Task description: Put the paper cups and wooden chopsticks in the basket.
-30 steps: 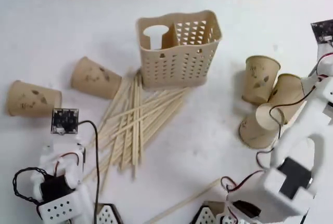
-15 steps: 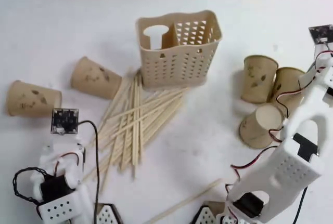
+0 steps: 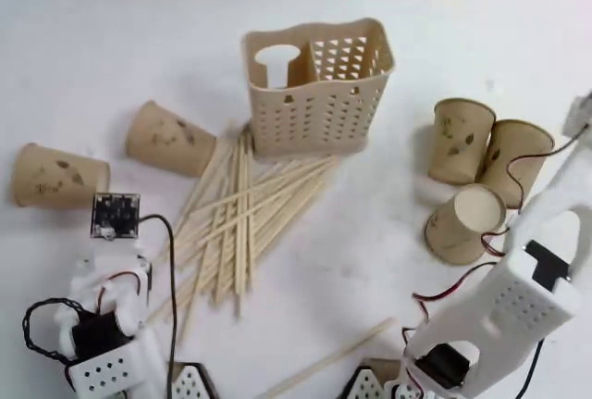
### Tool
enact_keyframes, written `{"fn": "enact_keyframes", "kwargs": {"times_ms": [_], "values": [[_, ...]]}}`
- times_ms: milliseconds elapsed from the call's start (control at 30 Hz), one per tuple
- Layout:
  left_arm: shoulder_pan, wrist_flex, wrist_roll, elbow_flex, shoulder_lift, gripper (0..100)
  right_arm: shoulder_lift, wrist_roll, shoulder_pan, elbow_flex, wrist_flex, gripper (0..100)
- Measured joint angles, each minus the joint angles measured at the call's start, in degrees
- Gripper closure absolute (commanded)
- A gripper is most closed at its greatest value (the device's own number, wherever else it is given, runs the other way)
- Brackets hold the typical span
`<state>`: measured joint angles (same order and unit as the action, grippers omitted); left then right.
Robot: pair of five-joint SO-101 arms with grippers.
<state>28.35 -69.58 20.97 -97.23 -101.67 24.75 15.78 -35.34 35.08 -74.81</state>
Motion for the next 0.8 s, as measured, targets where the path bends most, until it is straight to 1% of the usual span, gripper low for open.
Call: {"fn": "enact_keyframes", "kwargs": {"times_ms": [200,300,433,533,800], "values": [[0.0,0.0,0.0,0.0,0.0,88,0.1,-26.4,4.7,0.5,0.0,76.9],[0.0,0.0,0.0,0.0,0.0,88,3.1,-33.7,6.2,1.1,1.6,76.9],[0.0,0.0,0.0,0.0,0.0,88,8.4,-37.6,6.1,1.1,6.6,76.9],[0.0,0.0,0.0,0.0,0.0,88,10.9,-38.2,6.0,1.1,9.0,76.9],[0.0,0.0,0.0,0.0,0.0,88,13.9,-37.6,5.8,1.1,9.8,77.2]]}}
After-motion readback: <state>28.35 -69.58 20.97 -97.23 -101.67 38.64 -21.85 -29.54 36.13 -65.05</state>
